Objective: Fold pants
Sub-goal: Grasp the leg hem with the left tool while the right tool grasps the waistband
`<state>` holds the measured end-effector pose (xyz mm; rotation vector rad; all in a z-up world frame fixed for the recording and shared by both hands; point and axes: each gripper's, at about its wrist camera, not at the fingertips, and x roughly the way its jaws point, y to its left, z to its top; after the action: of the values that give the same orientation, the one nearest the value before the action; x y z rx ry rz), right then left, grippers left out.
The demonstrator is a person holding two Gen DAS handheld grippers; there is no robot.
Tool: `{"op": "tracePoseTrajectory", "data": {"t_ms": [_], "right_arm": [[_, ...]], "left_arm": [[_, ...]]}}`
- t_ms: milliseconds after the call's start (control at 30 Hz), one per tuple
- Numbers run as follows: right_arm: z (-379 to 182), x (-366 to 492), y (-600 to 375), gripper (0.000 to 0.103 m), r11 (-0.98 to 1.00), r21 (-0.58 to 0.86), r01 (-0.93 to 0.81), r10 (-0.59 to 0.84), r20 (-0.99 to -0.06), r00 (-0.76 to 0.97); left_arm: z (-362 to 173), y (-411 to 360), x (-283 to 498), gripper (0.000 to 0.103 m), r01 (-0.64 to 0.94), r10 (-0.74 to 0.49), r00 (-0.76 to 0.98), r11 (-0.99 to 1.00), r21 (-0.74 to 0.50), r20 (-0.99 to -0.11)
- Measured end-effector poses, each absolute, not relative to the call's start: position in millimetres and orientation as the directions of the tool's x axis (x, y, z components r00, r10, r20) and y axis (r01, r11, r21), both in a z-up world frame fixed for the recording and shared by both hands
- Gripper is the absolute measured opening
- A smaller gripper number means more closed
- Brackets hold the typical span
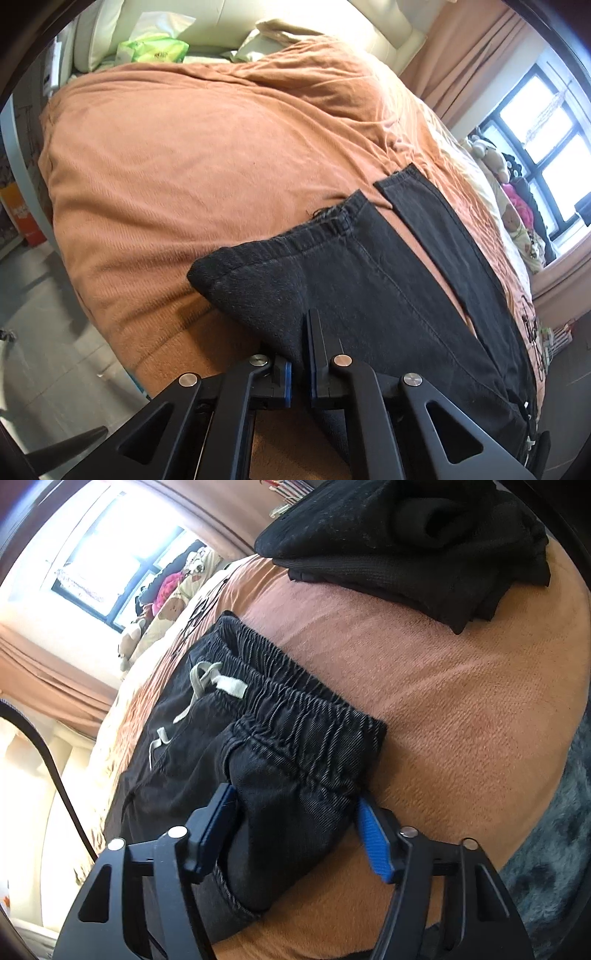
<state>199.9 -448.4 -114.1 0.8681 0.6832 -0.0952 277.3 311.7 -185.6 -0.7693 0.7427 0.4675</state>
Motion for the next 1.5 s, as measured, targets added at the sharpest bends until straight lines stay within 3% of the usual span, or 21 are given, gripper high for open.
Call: {"op": "tracePoseTrajectory", "data": {"t_ms": [233, 300, 433, 633, 1033, 1100, 1133, 1500], "right_arm": [[-119, 191, -457, 0.033, 0.598, 0.748, 0.287, 0.248, -0.513, 0.822], [-115, 185, -460, 0.03, 0.584, 0.774, 0.245, 0.267, -0.468, 0.842], [-110, 175, -467, 0.03, 0.563, 0.811, 0.159, 0.301, -0.38, 0.875], [-137, 180, -472, 0.03, 0.557, 0.8, 0.222, 0.302, -0.444, 0.844], [-156, 192, -469, 0.03, 0.502, 0.837, 0.218, 0.371, -0.436, 0.82], [-148, 194, -473, 0.018, 0.52, 0.83, 0.201, 0.367, -0.429, 0.825], [-143, 188, -476, 0.005, 0.527, 0.828, 0.193, 0.363, -0.424, 0.83], [-72, 192, -478, 0.001, 0.56, 0.824, 0.086, 0.314, -0.307, 0.899]], "left_arm": [[-167, 310, 277, 0.005, -0.621, 0.135, 0.666, 0.646, -0.445, -0.733], [-158, 311, 278, 0.005, -0.618, 0.146, 0.674, 0.649, -0.444, -0.724], [-145, 311, 282, 0.005, -0.609, 0.153, 0.684, 0.658, -0.443, -0.713], [-144, 310, 284, 0.004, -0.614, 0.161, 0.676, 0.662, -0.429, -0.719], [-160, 311, 284, 0.003, -0.632, 0.156, 0.654, 0.651, -0.422, -0.74], [-158, 312, 283, 0.002, -0.635, 0.165, 0.659, 0.645, -0.425, -0.734], [-156, 313, 282, 0.002, -0.635, 0.169, 0.663, 0.643, -0.428, -0.729], [-113, 318, 301, 0.002, -0.577, 0.165, 0.735, 0.663, -0.477, -0.658]]}}
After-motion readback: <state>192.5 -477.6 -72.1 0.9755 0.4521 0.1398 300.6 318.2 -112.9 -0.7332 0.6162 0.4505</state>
